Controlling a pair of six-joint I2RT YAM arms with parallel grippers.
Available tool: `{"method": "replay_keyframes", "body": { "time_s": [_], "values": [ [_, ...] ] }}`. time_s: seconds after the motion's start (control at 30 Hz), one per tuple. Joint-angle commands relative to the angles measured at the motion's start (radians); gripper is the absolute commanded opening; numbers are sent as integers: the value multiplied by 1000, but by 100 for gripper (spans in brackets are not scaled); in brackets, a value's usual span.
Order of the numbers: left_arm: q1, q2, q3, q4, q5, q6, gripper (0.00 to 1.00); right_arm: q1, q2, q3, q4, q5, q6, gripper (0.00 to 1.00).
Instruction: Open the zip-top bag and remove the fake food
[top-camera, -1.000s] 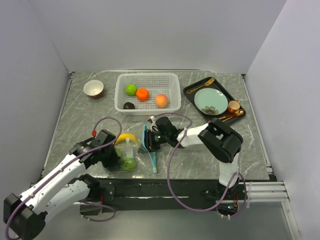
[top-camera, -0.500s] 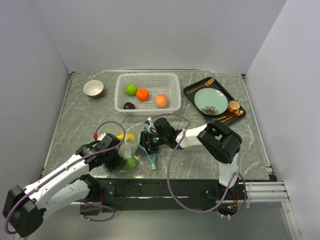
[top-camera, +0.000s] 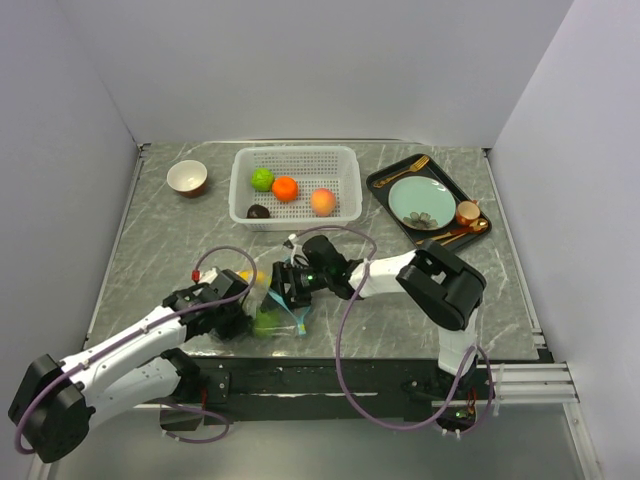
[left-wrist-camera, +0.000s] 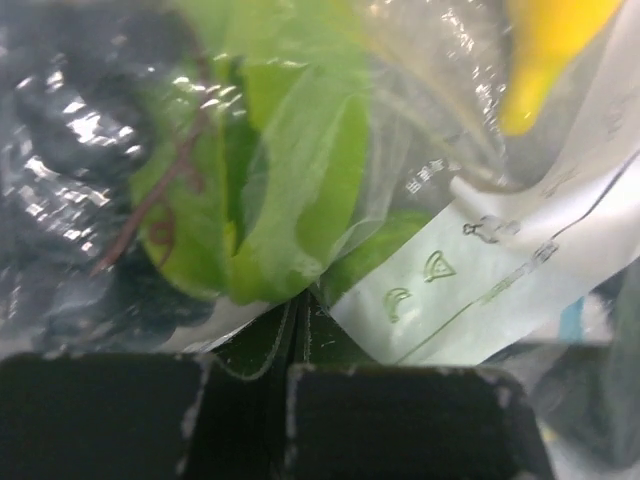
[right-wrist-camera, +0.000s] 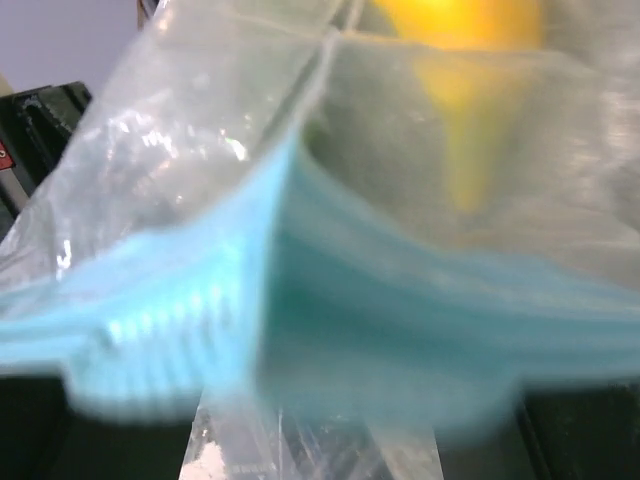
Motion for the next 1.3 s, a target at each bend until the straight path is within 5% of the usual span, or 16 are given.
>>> {"method": "replay_keyframes", "body": {
  "time_s": [0.0,0.43,0.6,0.7,1.27],
  "values": [
    [-11,23,3,130,-14,-33,1,49,-16,48,-17,1,-10,83],
    [-18,56,1,174,-33,-55,1,82,-22,64,-90,74,-42,82],
    [-20,27,-11,128,-73,-96,1,72,-62,39,-107,118,-37,50],
    [-20,-9,-25,97,-98,-125,1,51,-97,10,-100,139,-22,43],
    [-20,-37,-45,66,-127,-159,1,-93,-306,-107,-190,272,-28,41]
  ]
}}
